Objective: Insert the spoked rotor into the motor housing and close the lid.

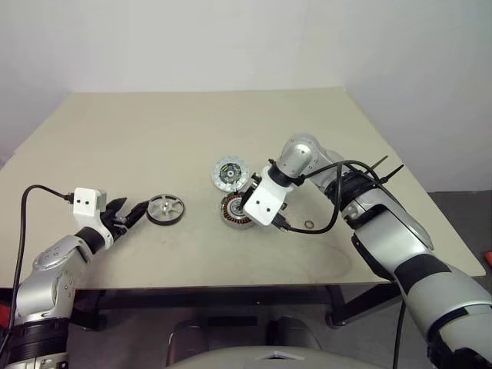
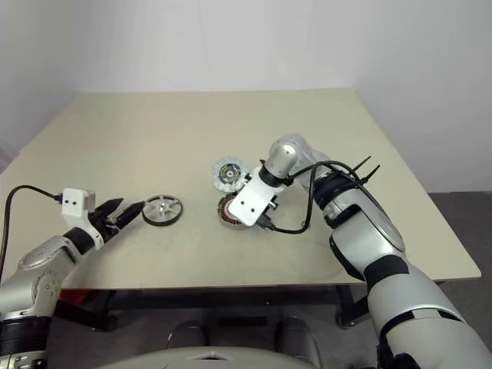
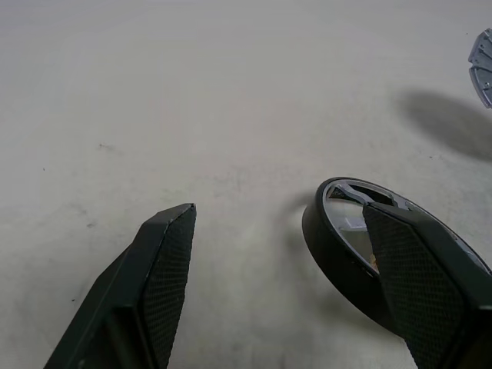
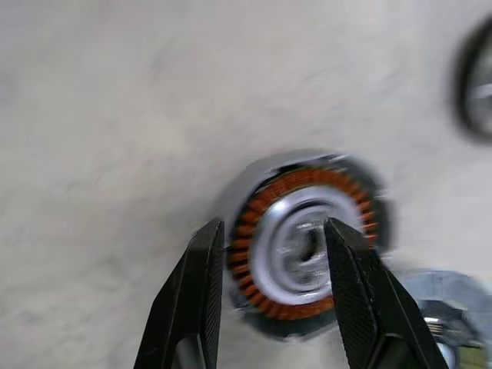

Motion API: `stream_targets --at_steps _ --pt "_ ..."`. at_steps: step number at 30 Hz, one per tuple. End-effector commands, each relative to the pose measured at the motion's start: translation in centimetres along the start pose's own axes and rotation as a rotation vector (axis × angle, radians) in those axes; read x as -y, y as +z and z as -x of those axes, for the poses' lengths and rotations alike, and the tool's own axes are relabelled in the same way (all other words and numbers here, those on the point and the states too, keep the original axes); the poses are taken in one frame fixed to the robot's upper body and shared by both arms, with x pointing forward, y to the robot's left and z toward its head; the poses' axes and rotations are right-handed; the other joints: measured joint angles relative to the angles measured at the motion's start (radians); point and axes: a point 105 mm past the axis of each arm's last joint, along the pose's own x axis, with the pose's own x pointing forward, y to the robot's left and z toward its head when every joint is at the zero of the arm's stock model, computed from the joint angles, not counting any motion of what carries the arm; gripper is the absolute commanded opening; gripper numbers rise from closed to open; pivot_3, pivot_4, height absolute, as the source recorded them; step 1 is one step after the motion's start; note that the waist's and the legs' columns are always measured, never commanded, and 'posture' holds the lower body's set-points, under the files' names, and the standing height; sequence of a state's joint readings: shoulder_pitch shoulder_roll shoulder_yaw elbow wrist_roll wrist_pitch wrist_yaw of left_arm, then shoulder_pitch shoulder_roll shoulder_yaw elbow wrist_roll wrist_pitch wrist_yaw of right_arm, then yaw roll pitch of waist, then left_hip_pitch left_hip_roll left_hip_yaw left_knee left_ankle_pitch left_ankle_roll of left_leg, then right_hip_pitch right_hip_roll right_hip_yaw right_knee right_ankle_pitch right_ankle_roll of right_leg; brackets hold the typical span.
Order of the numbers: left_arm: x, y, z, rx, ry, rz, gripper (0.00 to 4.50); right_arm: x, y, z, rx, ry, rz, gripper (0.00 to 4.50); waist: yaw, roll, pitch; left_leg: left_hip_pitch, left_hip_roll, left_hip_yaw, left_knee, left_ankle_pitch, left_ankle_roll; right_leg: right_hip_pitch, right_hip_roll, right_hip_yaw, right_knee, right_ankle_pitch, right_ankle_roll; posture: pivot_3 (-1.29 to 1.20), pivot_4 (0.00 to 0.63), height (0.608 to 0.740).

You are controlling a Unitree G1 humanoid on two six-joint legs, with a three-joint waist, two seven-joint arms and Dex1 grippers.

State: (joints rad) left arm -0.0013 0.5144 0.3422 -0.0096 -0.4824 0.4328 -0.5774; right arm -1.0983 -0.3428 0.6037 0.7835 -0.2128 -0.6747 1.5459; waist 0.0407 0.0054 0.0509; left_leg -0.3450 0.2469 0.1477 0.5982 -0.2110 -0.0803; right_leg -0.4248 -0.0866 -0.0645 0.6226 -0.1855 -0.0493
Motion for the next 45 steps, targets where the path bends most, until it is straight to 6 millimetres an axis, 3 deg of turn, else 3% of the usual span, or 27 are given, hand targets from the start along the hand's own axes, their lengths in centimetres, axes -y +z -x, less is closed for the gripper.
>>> stream_targets --at_steps 1,7,14,19,23,30,37,43,45 --pt "0.5 1.0 -0.1 0.037 -0.021 -0.022 3.69 1.7 1.4 2.0 0.087 -0.096 -0.065 2.33 0.000 0.000 0.000 0.000 0.000 0.000 0.000 0.000 0.000 0.000 0.000 0.000 0.000 0.000 0.000 0.00 0.000 0.740" --pt "0.7 0.8 0.1 0.035 -0.023 -0.014 3.69 1.5 -0.4 4.5 0.305 -0.360 -0.462 2.33 0.007 -0.003 -0.002 0.000 -0.001 0.000 0.000 0.000 0.000 0.001 0.000 0.000 0.000 0.000 0.000 0.00 0.000 0.740" --pt "1.2 0.3 -0.2 0.016 -0.052 -0.001 3.69 -6.4 -2.9 4.5 0.534 -0.419 -0.969 2.33 0.029 -0.004 -0.002 0.000 -0.001 0.000 0.000 0.000 0.000 0.002 0.000 0.000 -0.003 0.000 0.000 0.00 0.000 0.740" --pt "1.5 0.4 -0.8 0.010 -0.072 -0.003 3.69 -8.6 -3.6 5.0 0.579 -0.502 -1.102 2.33 0.028 -0.002 -0.001 0.003 0.000 0.000 0.000 0.000 0.000 0.002 0.000 0.000 -0.002 0.000 0.001 0.00 0.000 0.740" --pt "1.7 0.4 -0.9 0.007 -0.081 -0.005 3.69 -9.7 -5.0 5.5 0.570 -0.608 -1.176 2.33 0.030 -0.002 -0.001 0.004 -0.001 0.000 0.000 0.001 -0.001 0.002 0.000 0.000 -0.002 -0.004 0.007 0.00 0.000 0.740" --pt "1.4 0.3 -0.7 0.003 -0.077 -0.009 3.69 -10.6 -7.1 5.4 0.436 -0.774 -1.110 2.33 0.031 -0.003 -0.002 0.002 -0.002 0.000 0.000 0.000 -0.001 0.003 -0.001 0.000 -0.003 -0.003 0.005 0.00 0.000 0.740" --pt "1.1 0.3 -0.5 0.003 -0.064 -0.013 3.69 -11.4 -6.9 6.5 0.435 -0.792 -1.067 2.33 0.030 -0.003 -0.002 0.002 -0.002 0.000 -0.001 0.000 0.000 0.003 -0.001 0.000 -0.003 -0.002 0.004 0.00 0.000 0.740" --pt "0.7 0.4 -0.2 0.003 -0.052 -0.015 3.69 -15.1 -6.1 5.4 0.391 -0.685 -1.119 2.33 0.037 -0.004 -0.002 0.001 -0.002 0.000 -0.001 0.000 0.001 0.003 -0.001 -0.001 -0.005 -0.003 0.006 0.00 0.000 0.740" --pt "0.6 0.3 -0.2 0.002 -0.050 -0.016 3.69 -15.9 -6.1 5.1 0.367 -0.676 -1.131 2.64 0.037 -0.004 -0.002 0.001 -0.003 0.000 -0.001 -0.001 0.001 0.003 -0.001 -0.001 -0.006 -0.003 0.006 0.00 0.000 0.740"
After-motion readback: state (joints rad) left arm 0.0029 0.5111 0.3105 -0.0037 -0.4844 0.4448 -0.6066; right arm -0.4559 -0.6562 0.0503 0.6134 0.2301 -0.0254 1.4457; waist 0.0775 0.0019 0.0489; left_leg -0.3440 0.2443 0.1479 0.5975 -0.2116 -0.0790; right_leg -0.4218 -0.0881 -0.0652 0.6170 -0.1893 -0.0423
